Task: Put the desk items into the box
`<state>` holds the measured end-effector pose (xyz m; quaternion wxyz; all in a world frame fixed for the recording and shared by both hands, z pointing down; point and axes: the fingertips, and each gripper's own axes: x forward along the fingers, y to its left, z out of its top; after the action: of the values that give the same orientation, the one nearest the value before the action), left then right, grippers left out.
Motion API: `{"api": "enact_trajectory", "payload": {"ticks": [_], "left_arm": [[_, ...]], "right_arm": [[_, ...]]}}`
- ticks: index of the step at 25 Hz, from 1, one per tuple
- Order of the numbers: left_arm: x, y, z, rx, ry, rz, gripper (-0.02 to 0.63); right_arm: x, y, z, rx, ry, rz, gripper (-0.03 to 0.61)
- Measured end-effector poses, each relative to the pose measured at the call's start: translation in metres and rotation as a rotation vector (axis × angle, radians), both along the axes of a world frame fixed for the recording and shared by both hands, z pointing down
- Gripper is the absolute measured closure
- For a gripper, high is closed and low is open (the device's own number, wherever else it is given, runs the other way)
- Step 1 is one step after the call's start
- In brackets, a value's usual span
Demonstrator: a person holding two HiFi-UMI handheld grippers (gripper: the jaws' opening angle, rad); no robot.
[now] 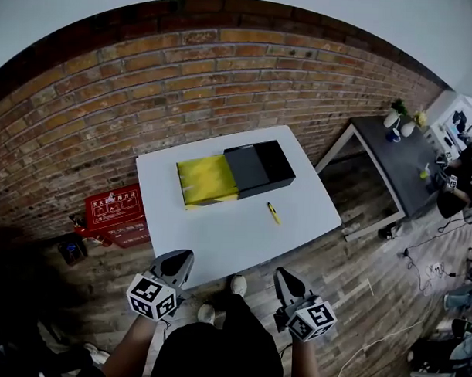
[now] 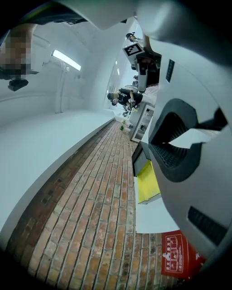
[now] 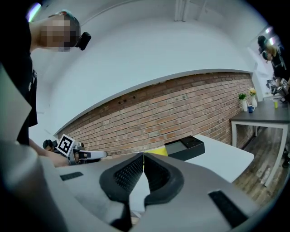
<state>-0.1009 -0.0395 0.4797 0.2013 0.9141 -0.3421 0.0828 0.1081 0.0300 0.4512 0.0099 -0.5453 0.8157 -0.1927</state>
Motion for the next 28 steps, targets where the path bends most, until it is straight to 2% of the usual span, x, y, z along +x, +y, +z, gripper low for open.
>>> {"api": "enact_trajectory", "payload": {"ticks": [8,17,25,28], "left_arm": [[0.009,-0.038,0.005,-0.013,-0.010,-0.063,0.600],[0.042,-0.089,0.007,-0.020,-0.026,-0.152,0.600],[0.077,-0.112,0.015,-0.047,-0.052,-0.250,0.600],[0.088,-0.117,0.021,-0.060,-0.061,-0.273,0.599]], "right_arm": [[0.015,-0.058,0.029,-0.049,0.049,-0.069,0.555],[0.057,-0.131,0.068,-0.121,0.122,-0.159,0.555],[0.082,-0.176,0.122,-0.208,0.166,-0.284,0.555],[0.093,-0.188,0.136,-0.229,0.214,-0.306,0.555]]}}
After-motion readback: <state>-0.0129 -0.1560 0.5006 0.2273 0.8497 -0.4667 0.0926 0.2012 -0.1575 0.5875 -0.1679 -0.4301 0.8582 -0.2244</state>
